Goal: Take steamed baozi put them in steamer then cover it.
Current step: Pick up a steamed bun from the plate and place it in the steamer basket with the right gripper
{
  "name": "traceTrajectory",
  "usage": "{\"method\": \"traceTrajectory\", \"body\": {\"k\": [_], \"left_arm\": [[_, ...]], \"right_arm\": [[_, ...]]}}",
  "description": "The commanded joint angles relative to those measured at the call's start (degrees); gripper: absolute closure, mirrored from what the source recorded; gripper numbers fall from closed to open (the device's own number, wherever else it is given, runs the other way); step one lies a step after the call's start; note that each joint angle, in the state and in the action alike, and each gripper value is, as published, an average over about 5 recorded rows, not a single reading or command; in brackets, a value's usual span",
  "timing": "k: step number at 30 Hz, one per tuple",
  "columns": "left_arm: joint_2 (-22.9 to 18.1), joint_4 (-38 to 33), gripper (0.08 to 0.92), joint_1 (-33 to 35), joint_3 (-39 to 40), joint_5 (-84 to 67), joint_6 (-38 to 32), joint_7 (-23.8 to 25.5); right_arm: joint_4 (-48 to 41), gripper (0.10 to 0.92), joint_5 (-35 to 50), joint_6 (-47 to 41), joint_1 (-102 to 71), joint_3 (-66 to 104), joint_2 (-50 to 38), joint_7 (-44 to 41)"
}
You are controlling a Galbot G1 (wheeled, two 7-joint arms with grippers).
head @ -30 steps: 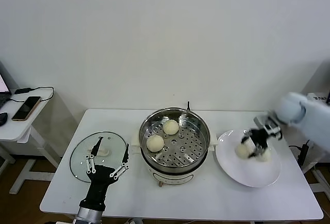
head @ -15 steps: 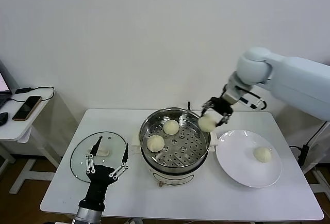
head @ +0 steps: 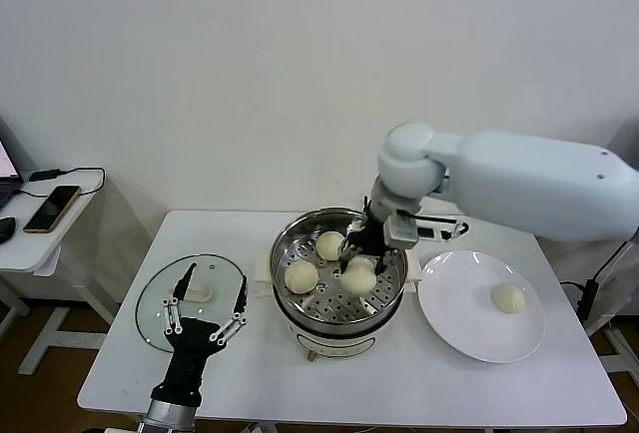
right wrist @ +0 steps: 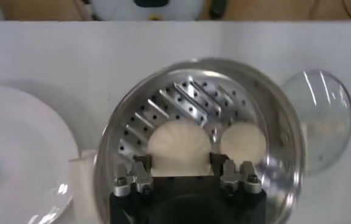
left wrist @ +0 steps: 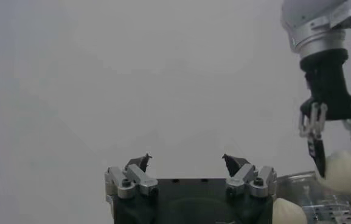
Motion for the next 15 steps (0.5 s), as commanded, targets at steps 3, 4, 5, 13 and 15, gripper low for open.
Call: {"method": "traceTrajectory", "body": {"k": [3,4,5,13,15], "left_arm": [[-0.1,0.3,0.177,0.0,0.1,0.0,0.0,-0.1],[-0.1,0.3,0.177,-0.1,0.1,0.0,0.0,-0.1],[-0.2,0.2,0.177,-0.1,0.1,0.0,0.0,-0.1],[-0.2,0.5,0.177,-0.1,0.0,0.0,-0.1,-0.2],[-0.3,0.5,0.177,-0.2,-0.1,0.0,-0.1,-0.2]], "right_arm": [[0.5,0.355,-8.0,6.2,-7.2,1.2,3.0,1.2],[0.3,0.353,-8.3,6.2,-7.6,1.3,3.2,1.2],[0.1,0.35,-8.5,6.2,-7.9,1.4,3.4,1.2],[-1.1,0.294,-11.1,5.9,-9.6,2.1,4.2,2.6],[-1.1,0.255,-11.5,5.5,-9.5,2.6,4.1,2.8]]}}
